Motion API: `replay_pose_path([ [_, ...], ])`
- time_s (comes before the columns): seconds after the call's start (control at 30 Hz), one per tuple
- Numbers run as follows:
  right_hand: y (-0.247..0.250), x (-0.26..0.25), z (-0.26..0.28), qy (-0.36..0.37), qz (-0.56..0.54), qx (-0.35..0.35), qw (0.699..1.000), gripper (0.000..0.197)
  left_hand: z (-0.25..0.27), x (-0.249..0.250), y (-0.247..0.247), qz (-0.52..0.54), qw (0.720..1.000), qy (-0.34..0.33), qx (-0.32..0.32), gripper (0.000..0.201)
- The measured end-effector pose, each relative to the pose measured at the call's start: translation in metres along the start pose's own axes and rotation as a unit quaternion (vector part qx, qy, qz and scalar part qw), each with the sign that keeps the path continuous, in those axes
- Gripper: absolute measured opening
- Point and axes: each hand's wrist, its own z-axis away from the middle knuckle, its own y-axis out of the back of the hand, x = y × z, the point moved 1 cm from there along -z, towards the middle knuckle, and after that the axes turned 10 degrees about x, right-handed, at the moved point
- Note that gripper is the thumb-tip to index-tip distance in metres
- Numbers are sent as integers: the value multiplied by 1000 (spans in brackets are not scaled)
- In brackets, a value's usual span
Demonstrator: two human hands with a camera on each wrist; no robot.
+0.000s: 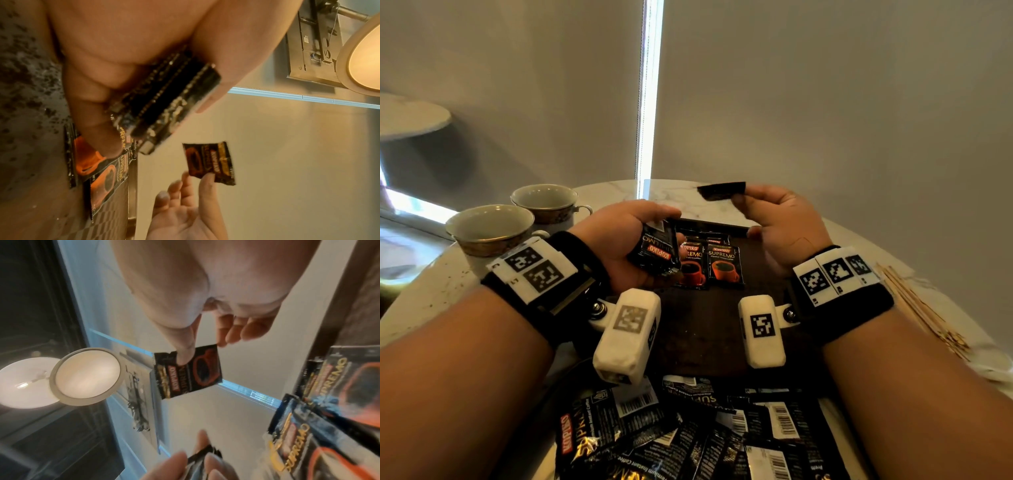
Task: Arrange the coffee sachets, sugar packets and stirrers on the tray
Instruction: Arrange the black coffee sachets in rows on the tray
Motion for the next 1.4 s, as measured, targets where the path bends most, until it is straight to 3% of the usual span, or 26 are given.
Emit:
replay_pose_path([
  [0.13, 13, 19, -10, -58, 8, 93, 994, 6, -8, 1, 3, 0, 998, -40, 38, 19],
  [0.23, 17, 33, -14, -101, 6, 128, 987, 20, -7, 0, 1, 1, 998, -56, 37, 6],
  [0.3, 17, 38, -15, -118, -6, 112, 987, 8, -9, 0, 1, 1, 997, -63, 32, 3],
  [0.5, 17, 56, -13, -199, 23, 95, 975, 2, -11, 0, 3, 5, 996, -67, 51, 9],
  [0.57, 20, 59, -12, -209, 39, 83, 974, 16, -10, 0, 2, 7, 996, -67, 57, 12],
  [0.63, 21, 58, -11, -210, 55, 70, 973, 25, -11, -1, 2, 5, 997, -67, 50, 13],
  [0.93, 21, 52, -6, -212, 130, 9, 969, 27, -16, -1, 6, -2, 998, -52, 39, 21],
  [1.13, 19, 53, -5, -210, 139, 7, 968, 27, -15, -3, 5, -17, 998, -28, 56, 22],
  [1.4, 20, 52, -5, -208, 153, 7, 966, 26, -10, 0, 8, 8, 1000, -4, 22, 18],
])
